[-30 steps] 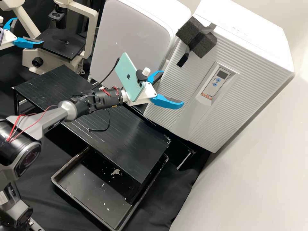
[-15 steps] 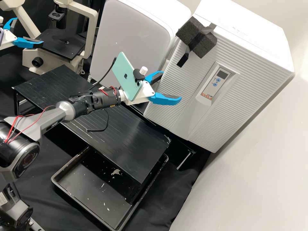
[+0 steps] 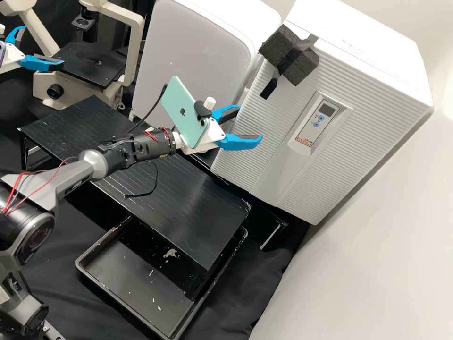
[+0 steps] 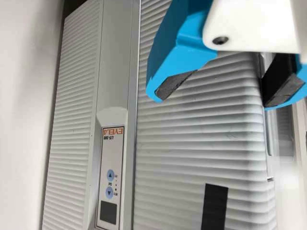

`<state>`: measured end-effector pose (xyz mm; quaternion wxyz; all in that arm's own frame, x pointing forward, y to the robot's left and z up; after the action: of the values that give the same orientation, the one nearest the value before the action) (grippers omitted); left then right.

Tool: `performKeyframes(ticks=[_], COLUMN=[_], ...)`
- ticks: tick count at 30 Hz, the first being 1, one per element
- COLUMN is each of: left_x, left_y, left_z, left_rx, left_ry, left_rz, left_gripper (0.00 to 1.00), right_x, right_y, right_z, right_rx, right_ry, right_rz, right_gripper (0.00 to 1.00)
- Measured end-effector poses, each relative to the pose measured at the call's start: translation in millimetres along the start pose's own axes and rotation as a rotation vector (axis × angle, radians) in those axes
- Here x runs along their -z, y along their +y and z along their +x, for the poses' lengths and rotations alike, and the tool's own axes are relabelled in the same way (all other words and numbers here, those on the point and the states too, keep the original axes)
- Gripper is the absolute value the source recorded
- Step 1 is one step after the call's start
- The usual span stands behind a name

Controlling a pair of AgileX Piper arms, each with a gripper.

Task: Open the incubator door

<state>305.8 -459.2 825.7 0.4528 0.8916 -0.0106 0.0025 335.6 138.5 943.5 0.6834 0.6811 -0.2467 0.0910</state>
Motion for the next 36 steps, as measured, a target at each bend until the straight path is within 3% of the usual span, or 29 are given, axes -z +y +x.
performKeyframes(ticks=[15, 20, 36], left_x=[0, 0, 0], left_y=[0.0, 0.0, 0.0], left_z=[0, 0, 0], left_rx=[0.000, 0.000, 0.000], left_ry=[0.000, 0.000, 0.000], left_rz=[0.000, 0.000, 0.000], left_gripper=[1.00, 1.00, 1.00], right_x=[1, -2, -15], right_y=[-1, -5, 16], right_z=[-6, -7, -36], right_rx=[0.026, 0.035, 0.029], right_ry=[0.009, 0.019, 0.028], right_rz=[0.017, -0.009, 0.026], right_gripper=[0.00, 0.00, 0.00])
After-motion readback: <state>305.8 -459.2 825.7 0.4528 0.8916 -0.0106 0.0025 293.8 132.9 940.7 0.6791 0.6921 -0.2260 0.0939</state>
